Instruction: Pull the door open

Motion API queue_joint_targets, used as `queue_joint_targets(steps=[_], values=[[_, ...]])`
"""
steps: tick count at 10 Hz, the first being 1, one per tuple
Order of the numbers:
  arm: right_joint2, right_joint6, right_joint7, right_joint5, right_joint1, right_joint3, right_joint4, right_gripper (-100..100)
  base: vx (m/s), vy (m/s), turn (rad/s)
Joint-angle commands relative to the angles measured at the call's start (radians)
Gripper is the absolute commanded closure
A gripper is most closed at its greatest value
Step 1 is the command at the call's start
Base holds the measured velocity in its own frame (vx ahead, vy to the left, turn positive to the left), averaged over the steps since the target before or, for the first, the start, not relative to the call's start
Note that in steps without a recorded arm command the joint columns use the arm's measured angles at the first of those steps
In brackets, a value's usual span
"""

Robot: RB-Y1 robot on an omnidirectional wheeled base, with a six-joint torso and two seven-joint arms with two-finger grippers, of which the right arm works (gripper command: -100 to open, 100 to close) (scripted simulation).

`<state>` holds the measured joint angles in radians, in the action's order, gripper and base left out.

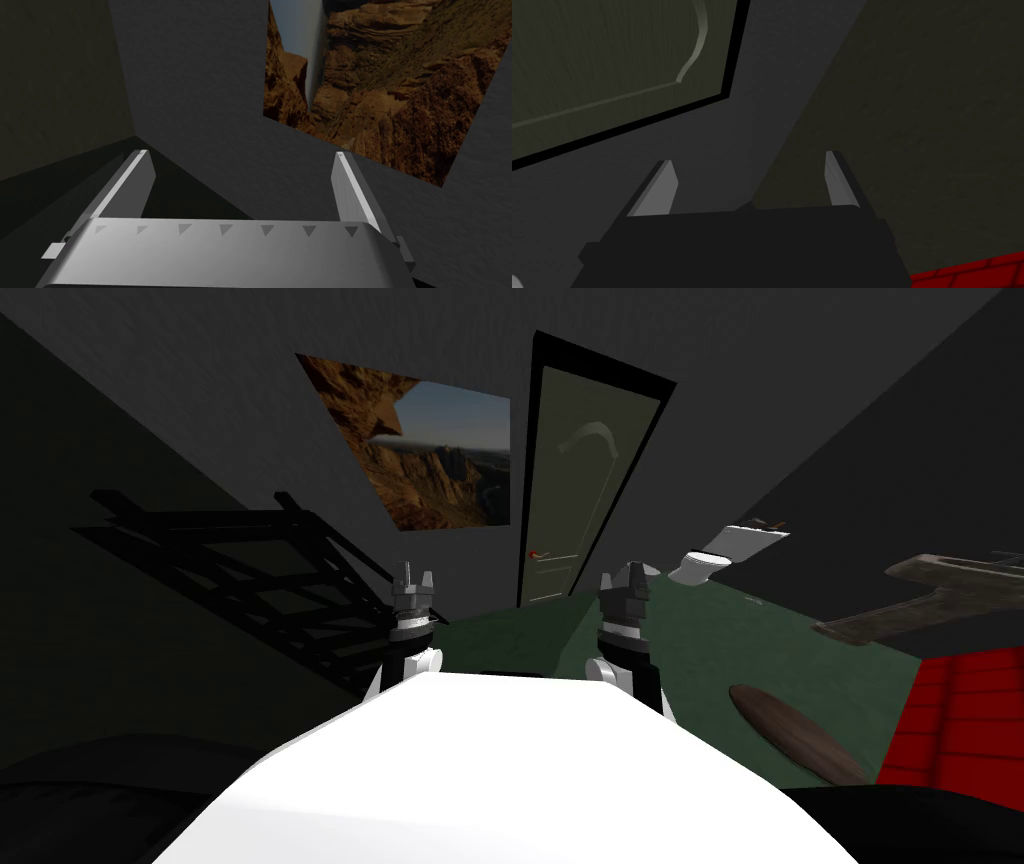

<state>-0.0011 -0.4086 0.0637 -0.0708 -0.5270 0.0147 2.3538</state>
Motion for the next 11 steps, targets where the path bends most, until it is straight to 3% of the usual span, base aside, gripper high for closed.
queue_joint_targets(steps=[1, 7, 11], values=[[-0.011, -0.007, -0.006, -0.002, 0.01, -0.001, -0.035, -100, 0.065, -0.118, 0.115], [-0.048, -0.033, -0.029, -0.008, 0.046, -0.005, -0.155, -100, 0.095, 0.004, 0.061], [-0.084, -0.058, -0.051, -0.014, 0.082, -0.01, -0.275, -100, 0.092, -0.018, 0.092]])
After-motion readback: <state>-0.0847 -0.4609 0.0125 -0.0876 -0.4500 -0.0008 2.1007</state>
